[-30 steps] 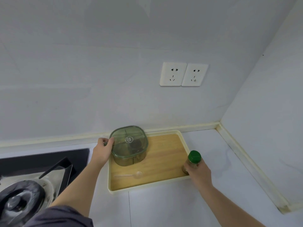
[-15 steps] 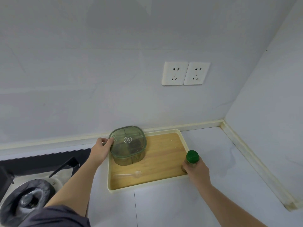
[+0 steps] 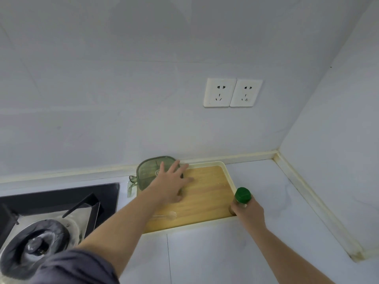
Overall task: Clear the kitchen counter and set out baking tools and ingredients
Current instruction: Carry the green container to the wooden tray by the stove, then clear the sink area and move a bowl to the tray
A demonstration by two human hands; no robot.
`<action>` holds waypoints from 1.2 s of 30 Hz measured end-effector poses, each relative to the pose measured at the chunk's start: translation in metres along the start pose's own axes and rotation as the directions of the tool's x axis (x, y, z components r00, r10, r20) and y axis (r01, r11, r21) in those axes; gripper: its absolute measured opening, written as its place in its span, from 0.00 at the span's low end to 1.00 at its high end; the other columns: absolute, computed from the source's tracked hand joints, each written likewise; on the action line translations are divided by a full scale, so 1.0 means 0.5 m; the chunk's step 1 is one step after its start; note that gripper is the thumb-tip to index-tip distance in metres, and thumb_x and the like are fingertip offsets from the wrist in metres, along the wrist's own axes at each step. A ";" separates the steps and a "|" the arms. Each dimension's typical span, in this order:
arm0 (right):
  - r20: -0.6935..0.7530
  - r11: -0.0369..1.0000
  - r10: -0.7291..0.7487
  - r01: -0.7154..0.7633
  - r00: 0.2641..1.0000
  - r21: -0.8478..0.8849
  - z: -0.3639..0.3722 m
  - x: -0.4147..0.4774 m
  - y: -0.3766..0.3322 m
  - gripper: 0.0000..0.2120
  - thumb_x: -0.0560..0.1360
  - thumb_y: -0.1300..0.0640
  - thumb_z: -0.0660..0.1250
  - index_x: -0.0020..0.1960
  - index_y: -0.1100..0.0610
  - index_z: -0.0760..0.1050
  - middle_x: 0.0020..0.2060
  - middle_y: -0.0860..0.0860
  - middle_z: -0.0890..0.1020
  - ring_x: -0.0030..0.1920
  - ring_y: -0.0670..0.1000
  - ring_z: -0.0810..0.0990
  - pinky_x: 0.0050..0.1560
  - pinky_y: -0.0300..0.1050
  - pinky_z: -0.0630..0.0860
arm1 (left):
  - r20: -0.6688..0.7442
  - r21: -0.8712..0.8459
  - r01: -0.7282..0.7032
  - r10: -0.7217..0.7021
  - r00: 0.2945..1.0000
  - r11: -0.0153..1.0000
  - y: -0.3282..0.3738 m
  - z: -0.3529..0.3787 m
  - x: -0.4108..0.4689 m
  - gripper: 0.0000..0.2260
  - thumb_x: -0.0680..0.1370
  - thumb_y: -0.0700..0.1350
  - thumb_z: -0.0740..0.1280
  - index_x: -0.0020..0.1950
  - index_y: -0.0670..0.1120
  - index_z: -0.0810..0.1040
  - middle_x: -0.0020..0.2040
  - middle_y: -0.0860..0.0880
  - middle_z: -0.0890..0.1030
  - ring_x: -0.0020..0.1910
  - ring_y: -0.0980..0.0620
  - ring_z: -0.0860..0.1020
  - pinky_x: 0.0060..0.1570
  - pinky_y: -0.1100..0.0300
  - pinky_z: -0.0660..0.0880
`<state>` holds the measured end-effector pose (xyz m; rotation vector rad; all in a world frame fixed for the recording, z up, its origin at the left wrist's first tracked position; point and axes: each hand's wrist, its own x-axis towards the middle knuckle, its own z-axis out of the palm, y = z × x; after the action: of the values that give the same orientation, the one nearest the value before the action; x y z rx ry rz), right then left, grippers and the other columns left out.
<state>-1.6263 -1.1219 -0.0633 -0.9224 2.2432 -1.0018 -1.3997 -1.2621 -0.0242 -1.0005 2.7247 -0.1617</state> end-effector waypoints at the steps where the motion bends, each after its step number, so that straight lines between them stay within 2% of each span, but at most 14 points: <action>1: 0.001 1.000 0.005 -0.005 1.000 0.009 -0.005 0.000 0.003 0.06 0.71 0.60 0.70 0.45 0.60 0.73 0.36 0.54 0.78 0.37 0.50 0.75 0.36 0.38 0.70 | 0.036 0.049 0.005 -0.007 0.999 0.999 0.002 -0.001 0.006 0.29 0.77 0.53 0.64 0.75 0.56 0.57 0.79 0.46 0.44 0.77 0.40 0.42 0.69 0.30 0.51; 4: 0.024 1.000 0.008 -0.009 1.000 0.022 -0.016 0.004 0.011 0.07 0.71 0.60 0.70 0.45 0.60 0.74 0.36 0.52 0.77 0.37 0.50 0.75 0.35 0.37 0.70 | 0.090 0.093 0.043 -0.052 0.995 0.995 -0.012 0.005 0.002 0.26 0.77 0.45 0.64 0.73 0.54 0.59 0.79 0.46 0.44 0.77 0.39 0.45 0.67 0.32 0.58; 9: 0.035 1.000 -0.005 0.004 0.999 0.030 -0.020 0.005 0.023 0.08 0.70 0.61 0.71 0.46 0.59 0.74 0.36 0.51 0.78 0.37 0.46 0.75 0.35 0.35 0.68 | 0.135 0.161 0.031 -0.053 0.989 0.987 -0.015 0.008 -0.016 0.30 0.76 0.43 0.68 0.74 0.53 0.58 0.79 0.47 0.43 0.77 0.40 0.45 0.64 0.38 0.66; 15: 0.058 0.999 -0.022 0.019 0.998 0.038 -0.022 0.007 0.025 0.08 0.71 0.61 0.71 0.45 0.55 0.73 0.35 0.47 0.78 0.37 0.42 0.76 0.34 0.33 0.66 | 0.166 0.164 0.003 -0.030 0.986 0.986 -0.029 0.008 -0.015 0.31 0.75 0.42 0.69 0.73 0.53 0.57 0.78 0.48 0.40 0.77 0.40 0.43 0.65 0.38 0.65; 20: 0.065 0.998 -0.052 0.053 0.997 -0.016 -0.019 0.010 0.036 0.11 0.71 0.60 0.72 0.42 0.51 0.70 0.35 0.47 0.77 0.37 0.41 0.75 0.33 0.30 0.65 | 0.168 0.180 0.024 -0.054 0.984 0.983 -0.022 0.015 -0.021 0.32 0.76 0.40 0.68 0.74 0.53 0.54 0.78 0.48 0.36 0.77 0.41 0.41 0.69 0.38 0.60; 22: 0.085 0.995 -0.052 0.059 0.995 -0.079 -0.015 0.014 0.044 0.10 0.70 0.59 0.72 0.43 0.53 0.71 0.36 0.49 0.78 0.36 0.43 0.75 0.33 0.30 0.66 | 0.150 0.179 0.032 -0.059 0.987 0.983 -0.022 0.022 -0.024 0.34 0.77 0.41 0.67 0.76 0.54 0.50 0.77 0.48 0.34 0.77 0.42 0.40 0.70 0.39 0.58; 24: 0.093 0.993 -0.058 0.068 0.994 -0.100 -0.017 0.019 0.050 0.10 0.70 0.58 0.73 0.45 0.55 0.72 0.37 0.50 0.79 0.38 0.46 0.76 0.34 0.30 0.66 | 0.116 0.178 0.066 -0.087 0.989 0.982 -0.017 0.032 -0.027 0.38 0.78 0.42 0.65 0.77 0.57 0.41 0.77 0.48 0.31 0.77 0.42 0.40 0.72 0.42 0.55; 26: 0.097 0.994 -0.055 0.064 0.994 -0.091 -0.018 0.023 0.052 0.11 0.69 0.59 0.73 0.48 0.56 0.73 0.39 0.51 0.80 0.41 0.49 0.78 0.35 0.31 0.67 | 0.067 0.124 0.118 -0.127 0.990 0.985 -0.006 0.038 -0.038 0.41 0.79 0.49 0.64 0.76 0.57 0.33 0.76 0.47 0.31 0.77 0.43 0.40 0.74 0.43 0.51; 28: 0.109 0.997 -0.038 0.046 0.993 -0.068 -0.019 0.018 0.057 0.15 0.69 0.60 0.73 0.52 0.56 0.72 0.42 0.52 0.81 0.44 0.51 0.80 0.36 0.32 0.68 | 0.024 0.060 0.171 -0.173 0.985 0.983 0.009 0.042 -0.065 0.44 0.77 0.57 0.64 0.75 0.54 0.31 0.77 0.47 0.32 0.77 0.43 0.39 0.75 0.43 0.48; 30: 0.121 0.998 -0.006 0.013 0.993 -0.056 -0.021 -0.006 0.051 0.21 0.69 0.60 0.73 0.59 0.56 0.70 0.46 0.51 0.80 0.48 0.52 0.79 0.39 0.36 0.69 | -0.060 -0.020 0.200 -0.201 0.978 0.980 0.022 0.032 -0.109 0.45 0.76 0.57 0.66 0.76 0.52 0.32 0.76 0.48 0.33 0.77 0.43 0.41 0.75 0.44 0.48; 32: 0.121 0.997 0.021 -0.012 0.992 -0.078 -0.019 -0.025 0.052 0.30 0.69 0.60 0.73 0.68 0.56 0.65 0.53 0.53 0.78 0.54 0.54 0.77 0.47 0.41 0.70 | -0.151 -0.137 0.216 -0.236 0.960 0.967 0.039 0.022 -0.141 0.44 0.75 0.57 0.67 0.78 0.50 0.38 0.77 0.49 0.36 0.78 0.43 0.43 0.74 0.45 0.49; 34: 0.110 0.993 0.051 -0.038 0.993 -0.112 -0.014 -0.066 0.049 0.34 0.71 0.60 0.73 0.72 0.60 0.61 0.62 0.58 0.74 0.63 0.58 0.73 0.58 0.46 0.69 | -0.162 -0.258 0.235 -0.282 0.946 0.937 0.055 0.014 -0.194 0.40 0.77 0.56 0.65 0.79 0.50 0.42 0.79 0.49 0.40 0.78 0.45 0.43 0.75 0.47 0.48; 36: 0.116 0.991 0.088 -0.076 0.989 -0.107 -0.002 -0.128 0.048 0.36 0.72 0.58 0.72 0.74 0.60 0.59 0.68 0.59 0.70 0.68 0.58 0.69 0.64 0.49 0.67 | -0.178 -0.365 0.250 -0.331 0.927 0.897 0.075 0.018 -0.261 0.37 0.78 0.54 0.65 0.79 0.50 0.46 0.79 0.49 0.45 0.78 0.47 0.44 0.76 0.47 0.49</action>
<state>-1.5952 -1.0616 -0.0704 -0.9009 2.2285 -0.7792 -1.3244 -1.1490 -0.0163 -1.5841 2.8552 0.1537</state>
